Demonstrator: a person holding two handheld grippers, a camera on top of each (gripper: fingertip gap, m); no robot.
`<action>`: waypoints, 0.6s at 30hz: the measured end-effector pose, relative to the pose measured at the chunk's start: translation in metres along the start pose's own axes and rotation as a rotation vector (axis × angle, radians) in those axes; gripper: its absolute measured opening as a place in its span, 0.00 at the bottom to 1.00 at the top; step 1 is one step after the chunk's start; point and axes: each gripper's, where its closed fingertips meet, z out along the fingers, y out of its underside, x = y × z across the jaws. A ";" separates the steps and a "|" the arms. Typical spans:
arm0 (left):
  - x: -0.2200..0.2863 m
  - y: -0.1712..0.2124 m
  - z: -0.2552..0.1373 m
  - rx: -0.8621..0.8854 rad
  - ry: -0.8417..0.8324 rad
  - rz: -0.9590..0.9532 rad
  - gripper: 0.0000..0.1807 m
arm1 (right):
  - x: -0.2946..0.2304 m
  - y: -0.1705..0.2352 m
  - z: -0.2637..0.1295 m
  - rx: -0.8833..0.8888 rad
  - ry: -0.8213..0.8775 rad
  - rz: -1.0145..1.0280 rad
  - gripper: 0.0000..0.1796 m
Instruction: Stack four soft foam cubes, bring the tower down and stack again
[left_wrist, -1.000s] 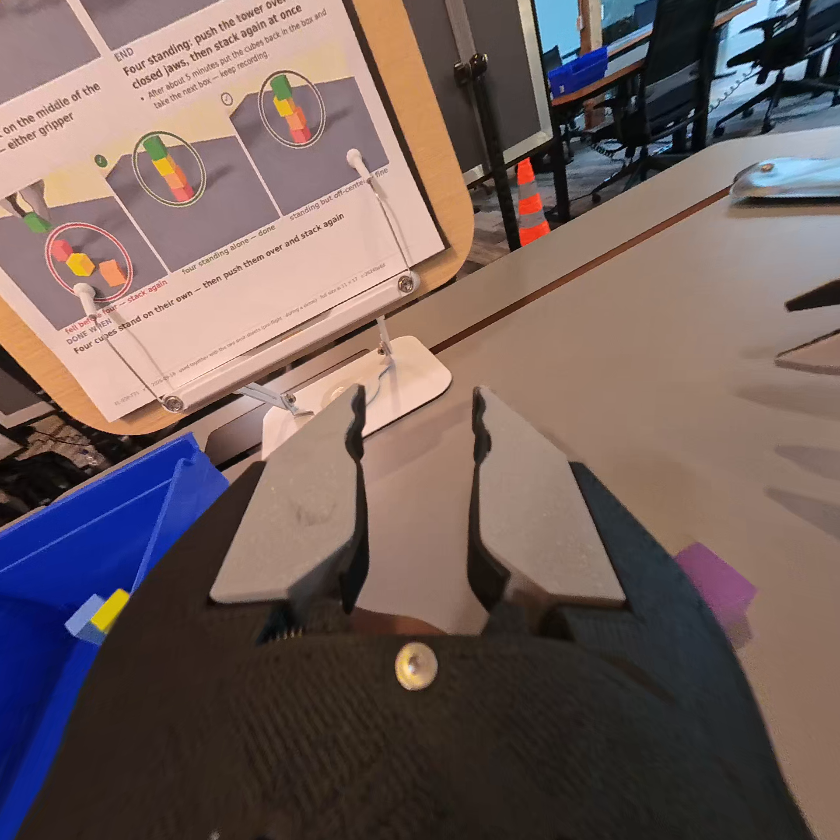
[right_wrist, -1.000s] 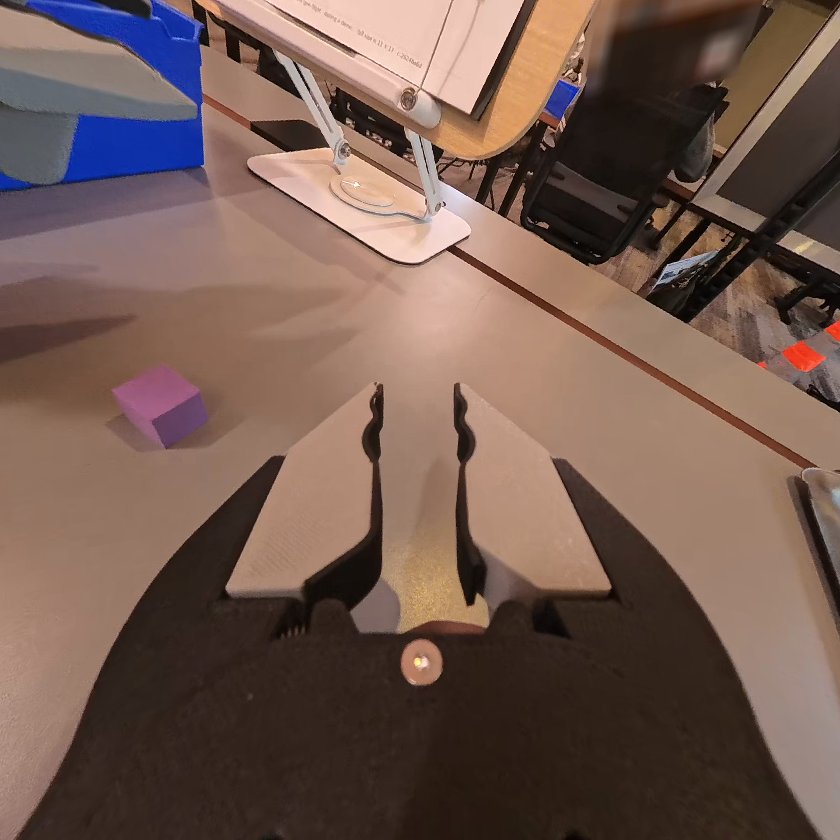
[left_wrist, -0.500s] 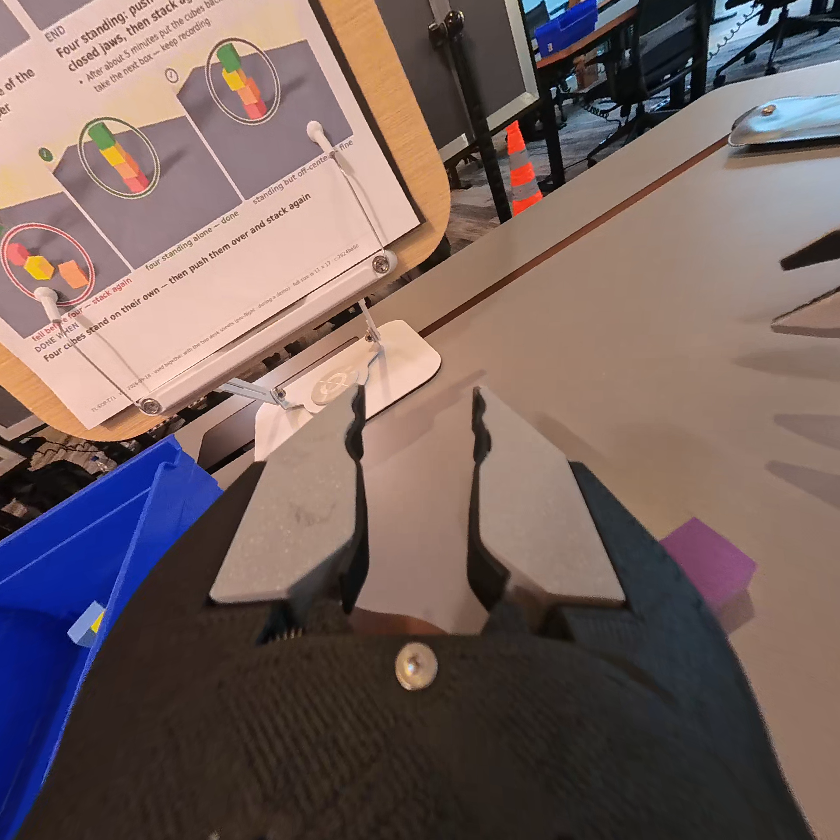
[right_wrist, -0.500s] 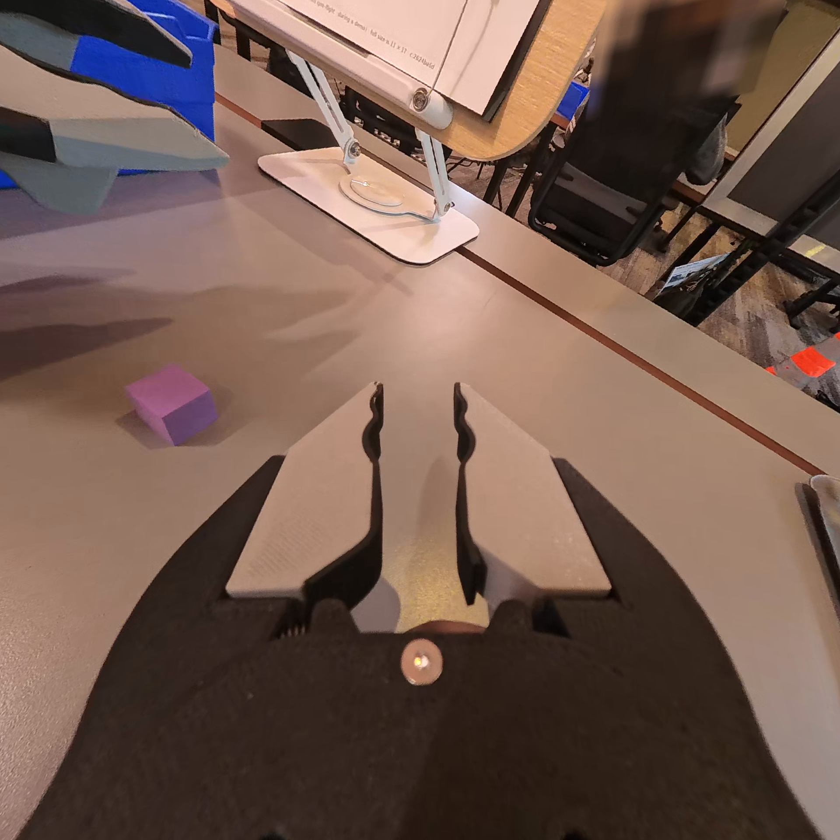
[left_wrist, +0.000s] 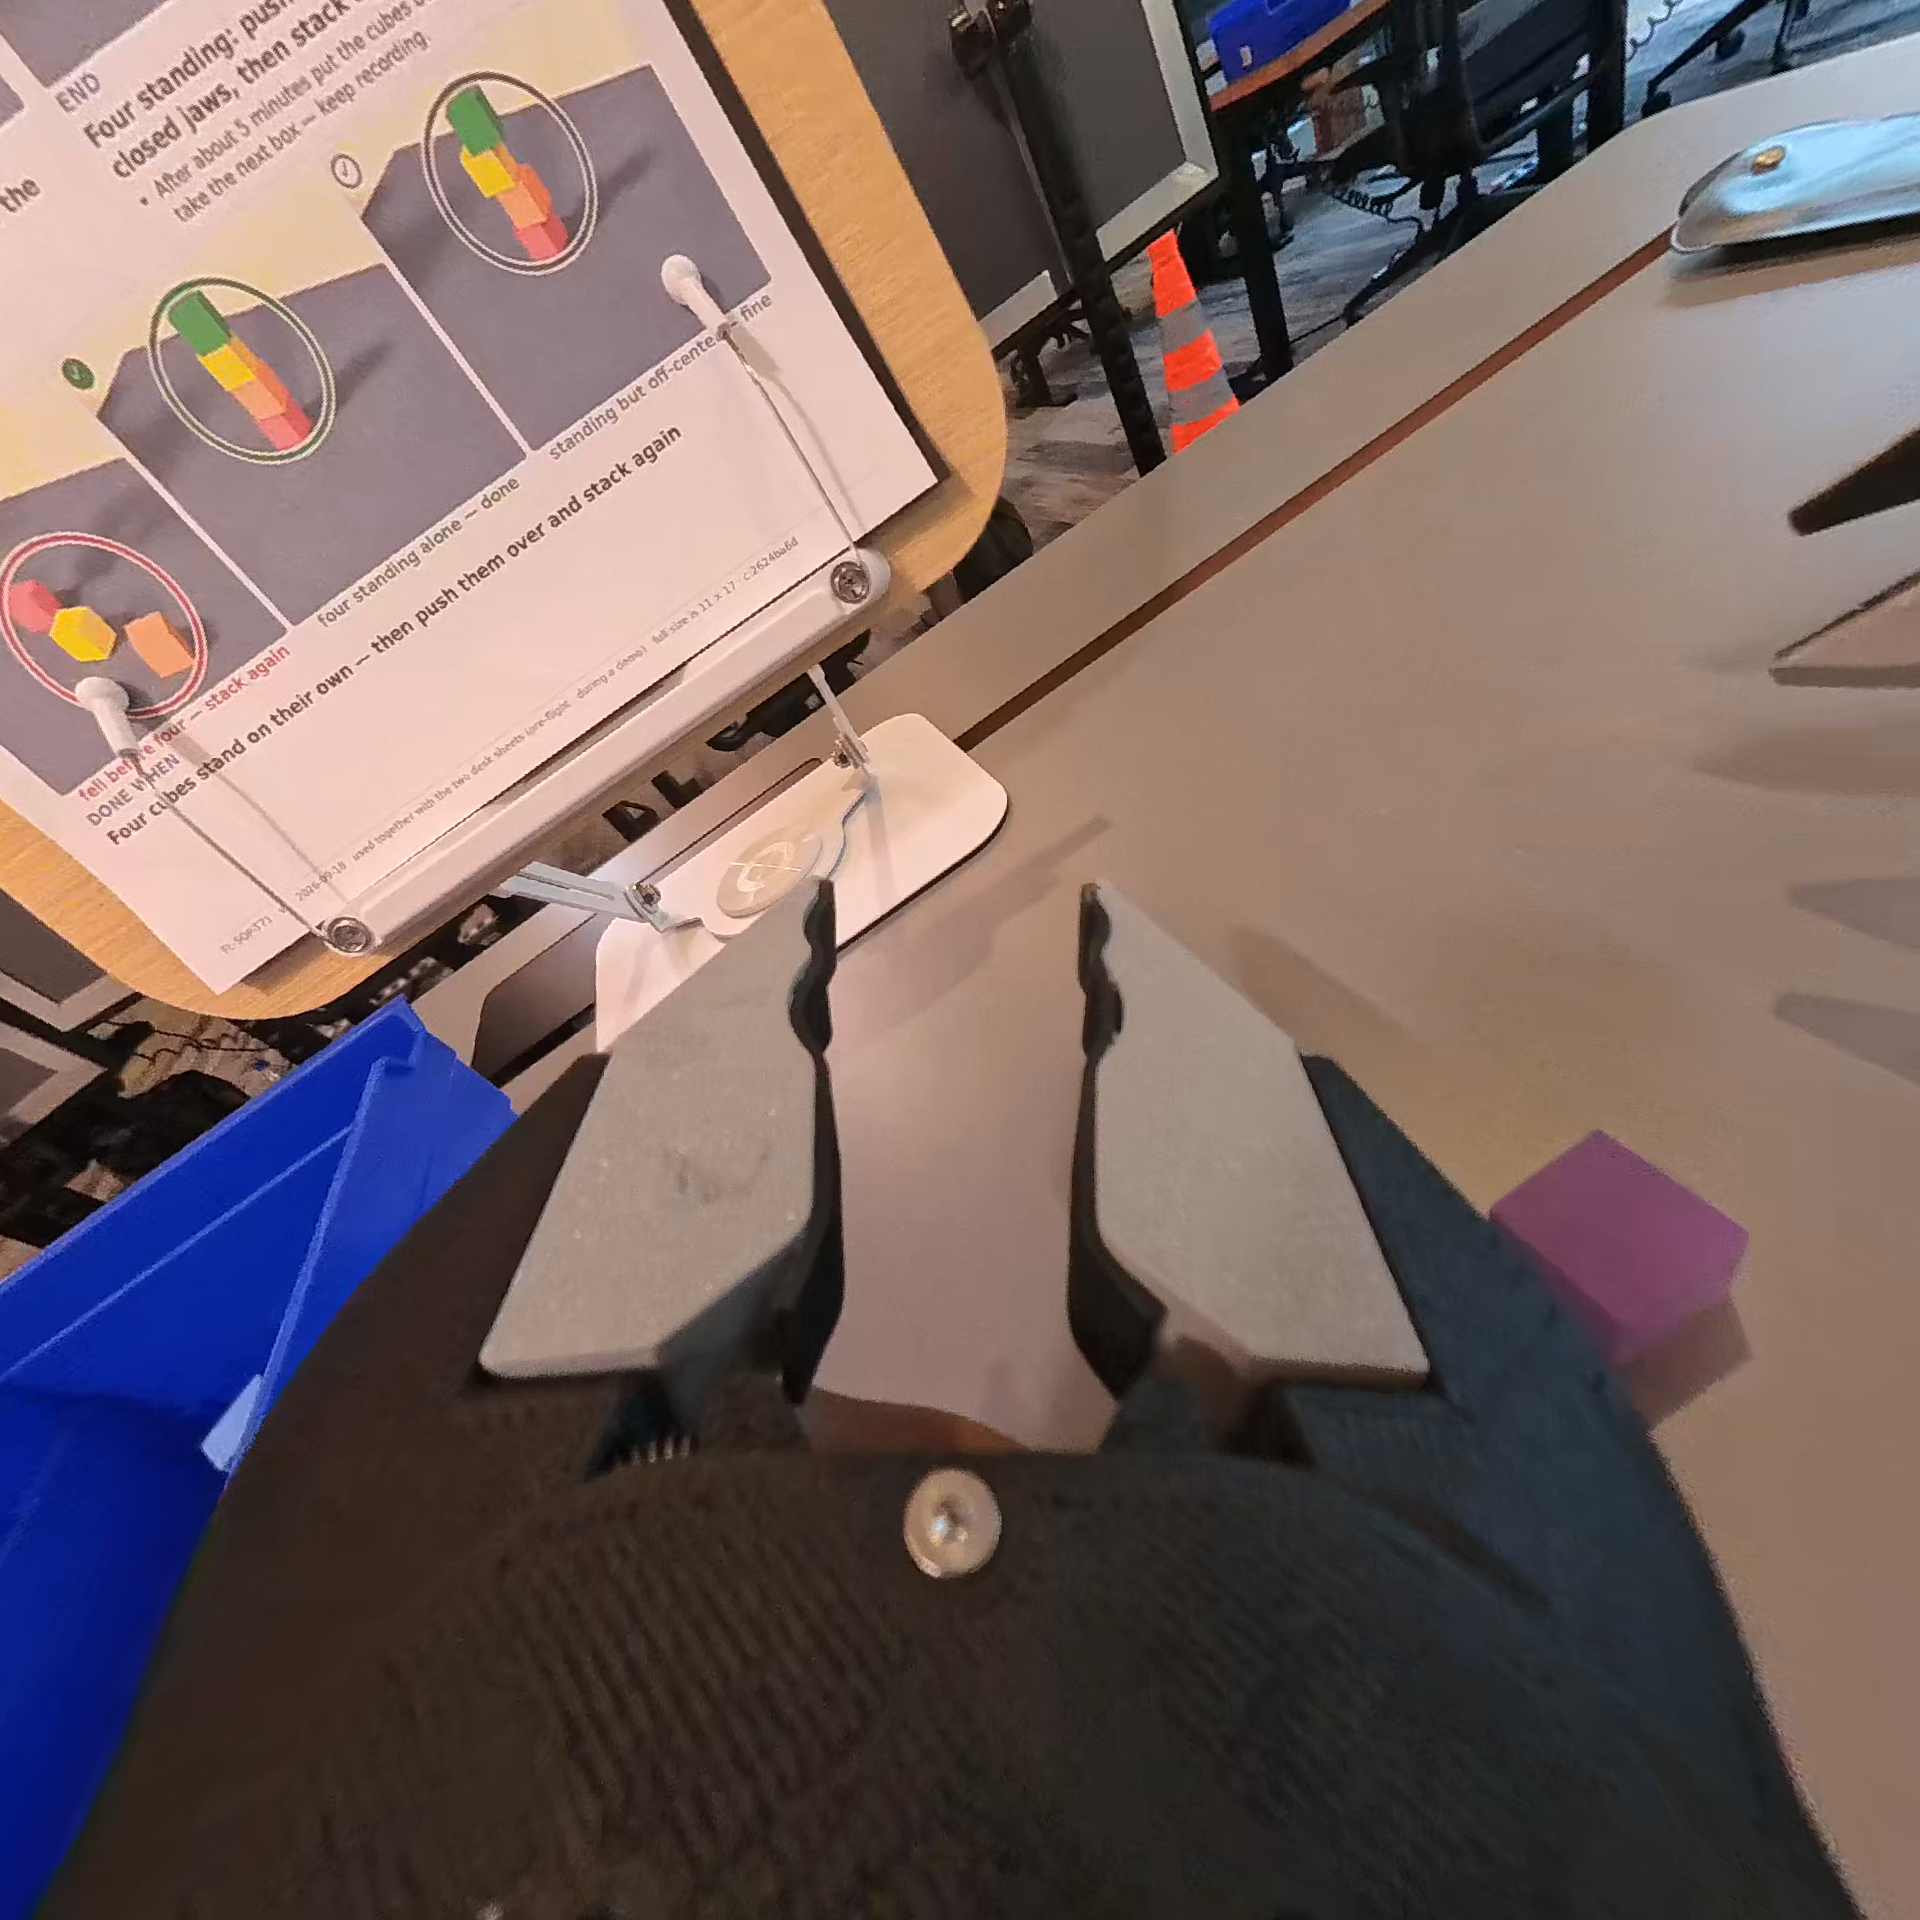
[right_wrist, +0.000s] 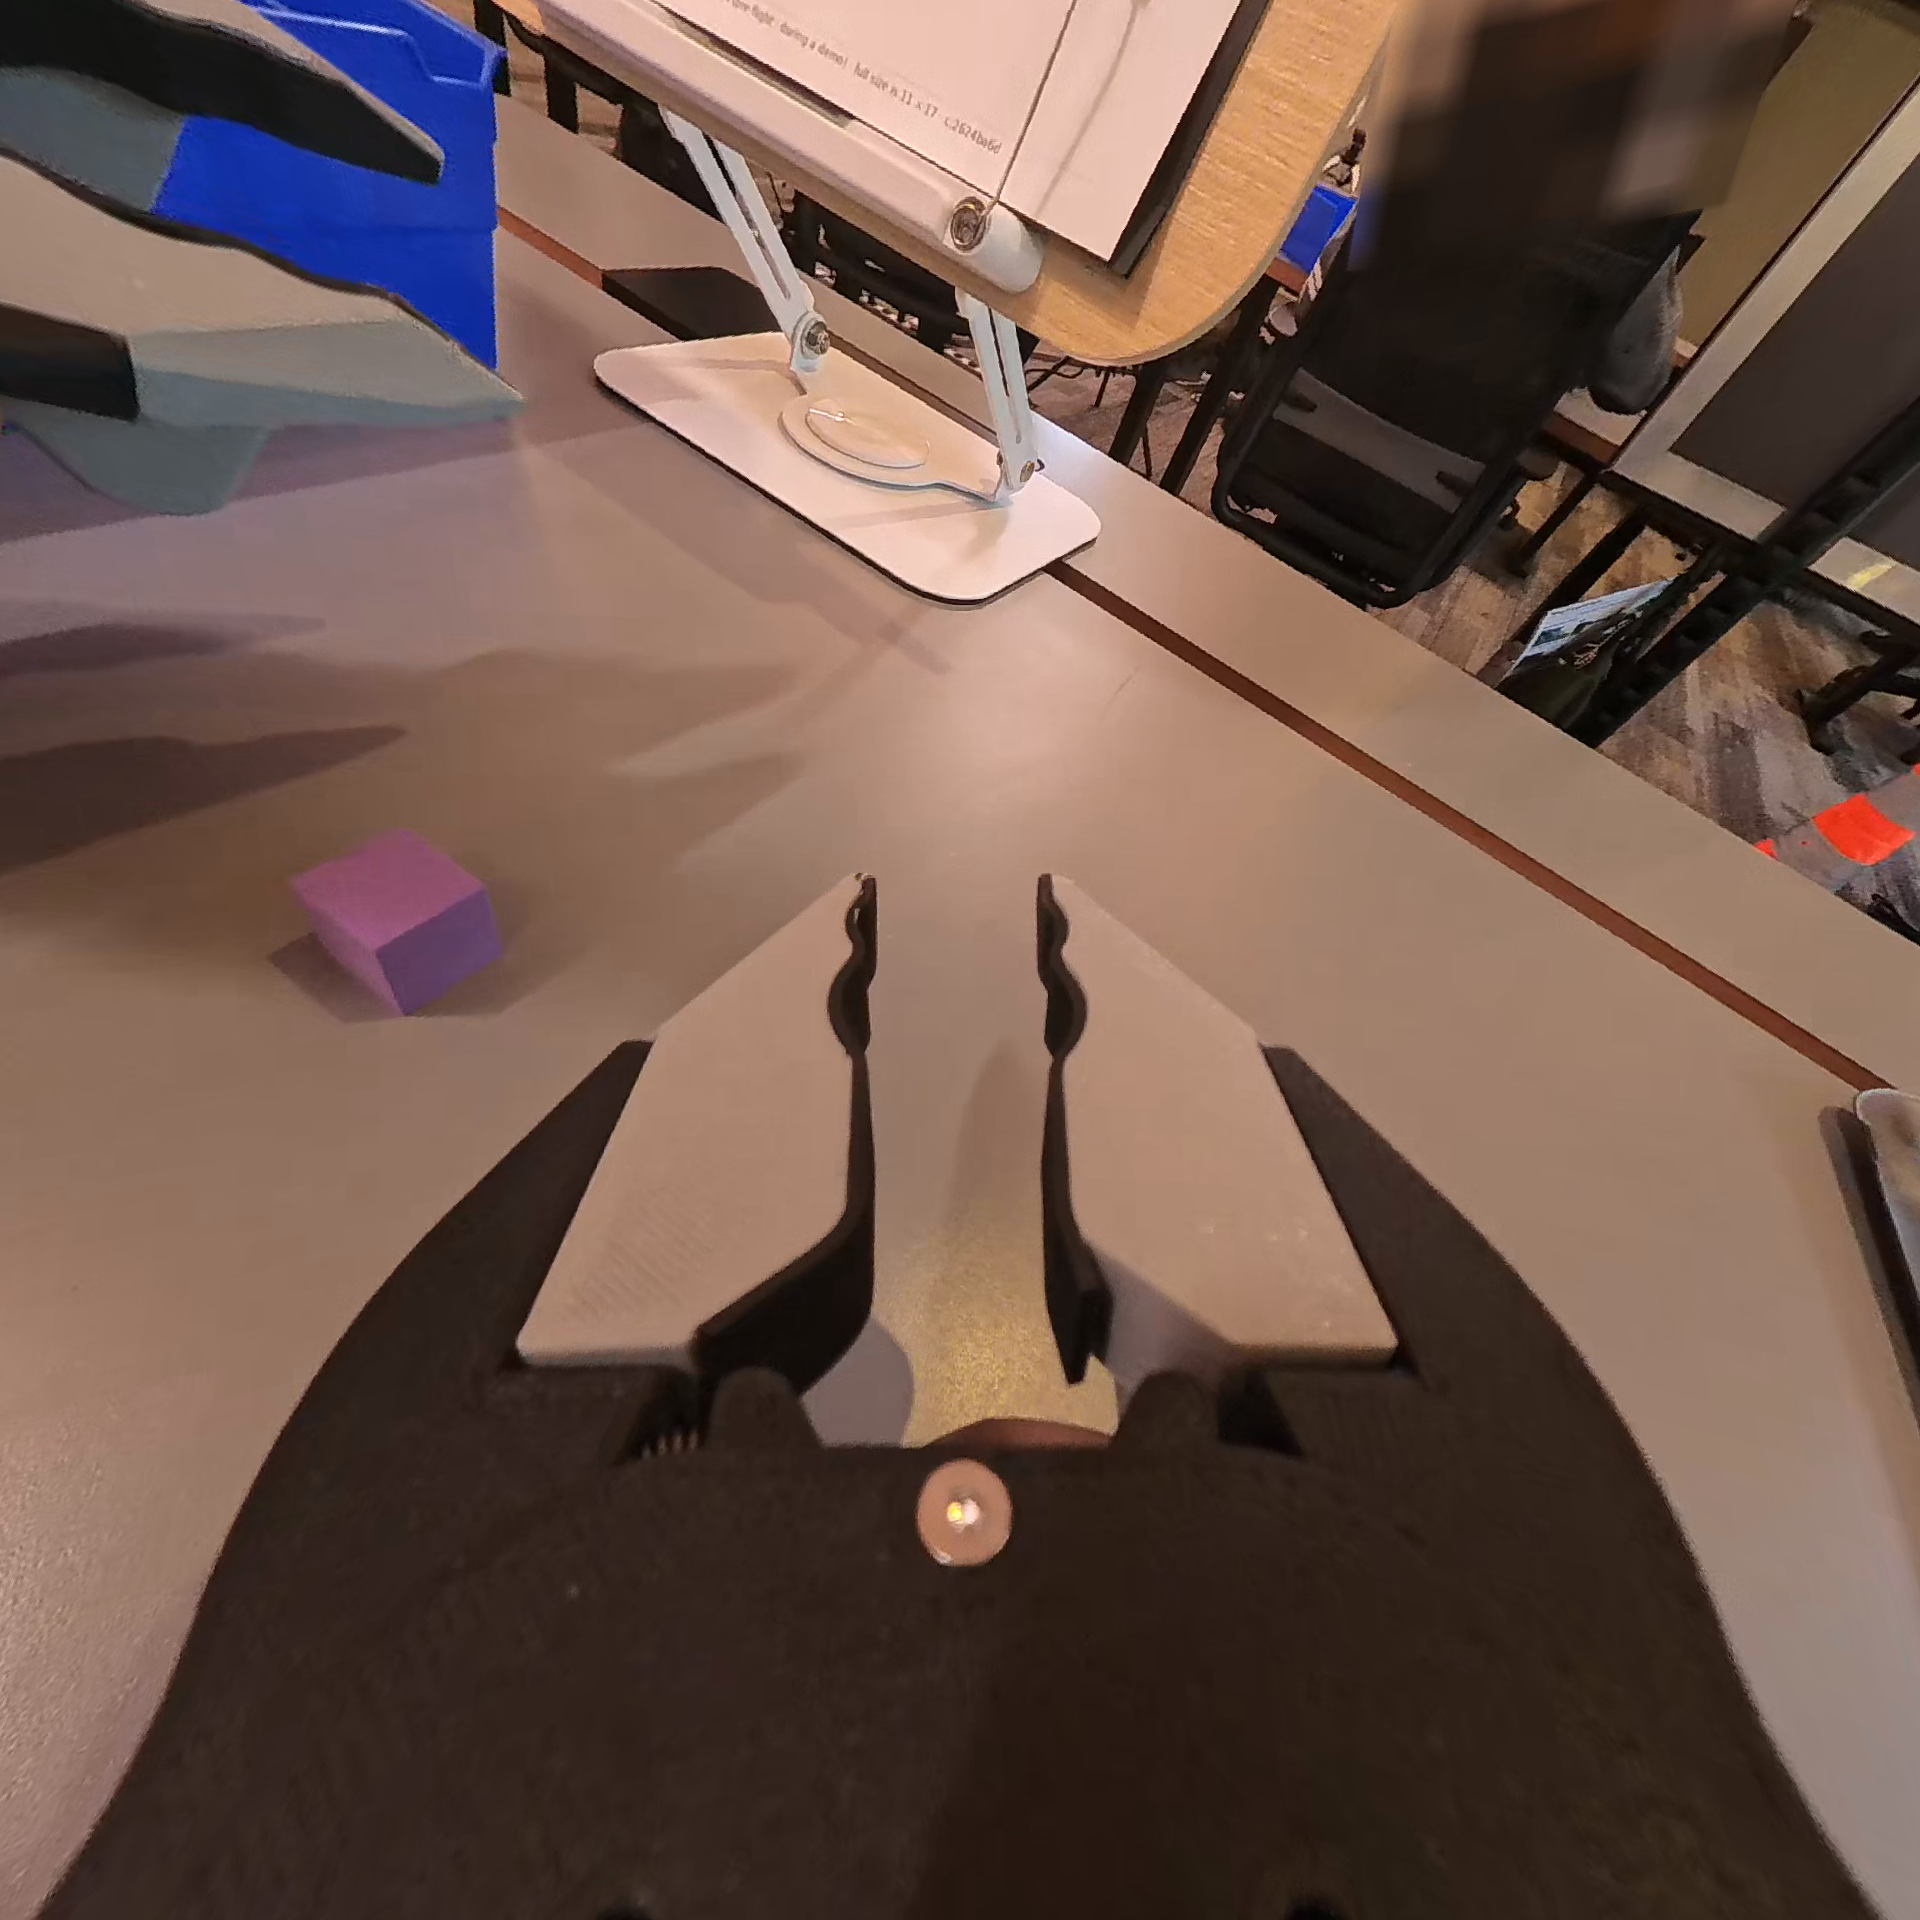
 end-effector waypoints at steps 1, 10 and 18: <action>0.001 0.001 0.000 -0.004 0.000 0.012 0.25 | 0.000 0.000 0.000 -0.001 -0.002 -0.001 0.16; 0.003 -0.001 0.000 0.000 -0.013 0.048 0.25 | -0.003 -0.001 0.000 0.001 -0.005 -0.015 0.16; 0.006 0.002 0.001 -0.014 -0.016 0.072 0.25 | -0.002 -0.001 -0.001 0.002 -0.004 -0.012 0.16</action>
